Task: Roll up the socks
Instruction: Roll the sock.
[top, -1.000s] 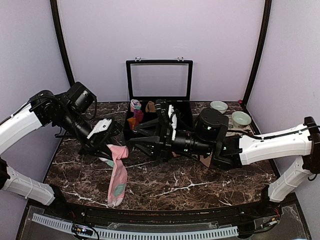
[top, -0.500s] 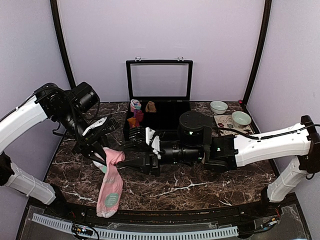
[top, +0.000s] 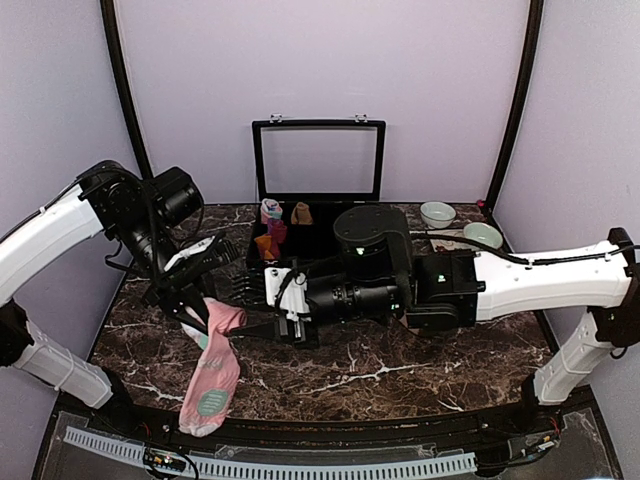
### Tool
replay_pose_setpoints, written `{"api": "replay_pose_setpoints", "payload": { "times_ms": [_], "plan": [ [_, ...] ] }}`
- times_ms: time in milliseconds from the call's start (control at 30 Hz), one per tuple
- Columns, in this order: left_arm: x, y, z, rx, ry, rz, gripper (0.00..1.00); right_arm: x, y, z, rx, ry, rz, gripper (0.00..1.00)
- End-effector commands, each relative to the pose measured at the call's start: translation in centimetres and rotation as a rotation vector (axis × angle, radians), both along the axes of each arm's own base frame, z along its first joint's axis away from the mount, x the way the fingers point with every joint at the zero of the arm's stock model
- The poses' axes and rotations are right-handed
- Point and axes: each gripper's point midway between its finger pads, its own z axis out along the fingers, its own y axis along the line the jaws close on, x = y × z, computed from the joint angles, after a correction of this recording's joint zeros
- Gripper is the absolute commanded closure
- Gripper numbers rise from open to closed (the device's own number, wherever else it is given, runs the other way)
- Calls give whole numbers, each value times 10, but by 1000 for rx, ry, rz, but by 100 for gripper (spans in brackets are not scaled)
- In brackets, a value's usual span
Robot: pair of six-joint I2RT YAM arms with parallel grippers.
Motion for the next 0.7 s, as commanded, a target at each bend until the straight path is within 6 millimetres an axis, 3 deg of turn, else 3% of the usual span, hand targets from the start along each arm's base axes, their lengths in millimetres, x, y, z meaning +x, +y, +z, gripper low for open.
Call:
{"api": "replay_pose_setpoints", "payload": {
  "times_ms": [0, 167, 400, 667],
  "plan": [
    [-7, 2, 16, -36, 15, -14, 100, -2, 6, -15, -91, -82, -1, 60],
    [-6, 2, 14, -28, 19, -10, 100, -3, 0, -20, -132, -121, 3, 58],
    [-4, 2, 12, -16, 13, -6, 100, -2, 3, -8, -124, -169, -5, 59],
    [-3, 1, 12, -11, 10, -3, 100, -4, 16, -3, -94, -188, -28, 82]
  ]
}}
